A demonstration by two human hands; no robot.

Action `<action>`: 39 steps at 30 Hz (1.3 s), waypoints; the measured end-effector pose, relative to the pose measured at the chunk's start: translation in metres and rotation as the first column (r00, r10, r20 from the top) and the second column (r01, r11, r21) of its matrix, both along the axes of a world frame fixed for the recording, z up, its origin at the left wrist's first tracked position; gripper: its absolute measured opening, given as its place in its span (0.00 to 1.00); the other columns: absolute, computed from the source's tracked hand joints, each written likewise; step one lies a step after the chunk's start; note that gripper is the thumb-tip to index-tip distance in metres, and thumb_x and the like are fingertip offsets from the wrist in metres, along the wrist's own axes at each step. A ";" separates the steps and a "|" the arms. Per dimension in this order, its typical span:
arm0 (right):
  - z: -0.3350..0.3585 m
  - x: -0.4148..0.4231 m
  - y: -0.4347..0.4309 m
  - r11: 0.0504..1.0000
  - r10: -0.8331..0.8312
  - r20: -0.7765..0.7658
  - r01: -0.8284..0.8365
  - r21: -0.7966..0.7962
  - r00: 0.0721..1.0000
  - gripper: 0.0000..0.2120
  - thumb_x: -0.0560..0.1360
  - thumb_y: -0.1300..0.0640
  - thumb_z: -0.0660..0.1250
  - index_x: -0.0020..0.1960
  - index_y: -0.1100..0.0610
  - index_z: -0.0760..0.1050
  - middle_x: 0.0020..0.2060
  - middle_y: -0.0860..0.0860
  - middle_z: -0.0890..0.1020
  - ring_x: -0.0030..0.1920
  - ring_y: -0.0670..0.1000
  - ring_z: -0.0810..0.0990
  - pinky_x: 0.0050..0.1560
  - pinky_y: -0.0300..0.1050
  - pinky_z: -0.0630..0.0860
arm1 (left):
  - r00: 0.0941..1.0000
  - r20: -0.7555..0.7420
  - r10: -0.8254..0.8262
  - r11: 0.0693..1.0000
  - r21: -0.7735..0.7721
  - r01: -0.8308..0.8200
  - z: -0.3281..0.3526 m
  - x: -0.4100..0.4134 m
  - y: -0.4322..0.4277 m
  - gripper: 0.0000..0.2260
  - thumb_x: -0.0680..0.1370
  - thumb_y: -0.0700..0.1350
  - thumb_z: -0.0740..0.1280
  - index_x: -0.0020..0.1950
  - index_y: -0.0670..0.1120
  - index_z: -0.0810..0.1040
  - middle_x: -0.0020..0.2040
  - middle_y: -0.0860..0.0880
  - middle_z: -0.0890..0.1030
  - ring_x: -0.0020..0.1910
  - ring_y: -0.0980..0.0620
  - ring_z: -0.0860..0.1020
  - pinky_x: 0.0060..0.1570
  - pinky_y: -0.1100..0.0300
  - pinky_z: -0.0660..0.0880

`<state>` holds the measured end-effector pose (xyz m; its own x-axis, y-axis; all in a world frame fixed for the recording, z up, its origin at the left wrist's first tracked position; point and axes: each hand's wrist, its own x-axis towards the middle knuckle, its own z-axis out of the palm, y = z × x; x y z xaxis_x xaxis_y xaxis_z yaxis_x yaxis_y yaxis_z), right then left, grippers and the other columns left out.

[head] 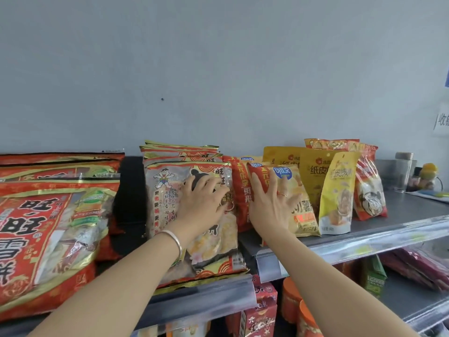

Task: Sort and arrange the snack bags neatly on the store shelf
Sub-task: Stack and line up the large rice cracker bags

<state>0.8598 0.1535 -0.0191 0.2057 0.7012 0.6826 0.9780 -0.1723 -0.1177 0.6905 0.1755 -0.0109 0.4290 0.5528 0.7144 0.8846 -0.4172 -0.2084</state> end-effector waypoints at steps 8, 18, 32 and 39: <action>0.024 -0.036 0.003 0.900 0.413 0.094 -0.422 0.112 0.906 0.21 0.80 0.52 0.57 0.72 0.51 0.62 0.75 0.55 0.60 0.77 0.57 0.51 0.75 0.58 0.49 | 0.959 0.244 0.144 0.988 0.026 -0.155 0.002 -0.032 -0.024 0.19 0.75 0.53 0.66 0.66 0.53 0.71 0.66 0.49 0.72 0.66 0.47 0.69 0.64 0.47 0.63; 0.073 -0.094 0.037 0.780 0.622 0.011 -0.621 0.077 0.783 0.19 0.81 0.55 0.55 0.71 0.53 0.66 0.68 0.52 0.71 0.70 0.57 0.65 0.67 0.55 0.64 | 0.596 0.800 0.074 0.985 -0.152 0.082 0.025 -0.106 -0.001 0.19 0.81 0.45 0.57 0.72 0.44 0.64 0.70 0.43 0.66 0.70 0.48 0.63 0.63 0.59 0.60; 0.138 -0.133 0.143 0.768 0.565 -0.147 -0.582 -0.268 0.812 0.18 0.79 0.53 0.58 0.68 0.51 0.71 0.67 0.52 0.73 0.67 0.56 0.70 0.66 0.54 0.69 | 0.328 0.929 0.172 0.805 -0.324 0.497 0.092 -0.144 0.115 0.13 0.82 0.49 0.53 0.52 0.44 0.74 0.50 0.45 0.79 0.57 0.42 0.76 0.52 0.56 0.72; 0.144 -0.130 0.169 0.761 0.509 -0.164 -0.531 -0.372 0.845 0.16 0.75 0.48 0.65 0.61 0.50 0.72 0.61 0.52 0.77 0.62 0.56 0.73 0.65 0.58 0.67 | 0.293 0.908 0.300 0.730 -0.416 0.542 0.102 -0.141 0.142 0.04 0.75 0.44 0.68 0.45 0.43 0.77 0.43 0.44 0.82 0.43 0.46 0.80 0.51 0.53 0.74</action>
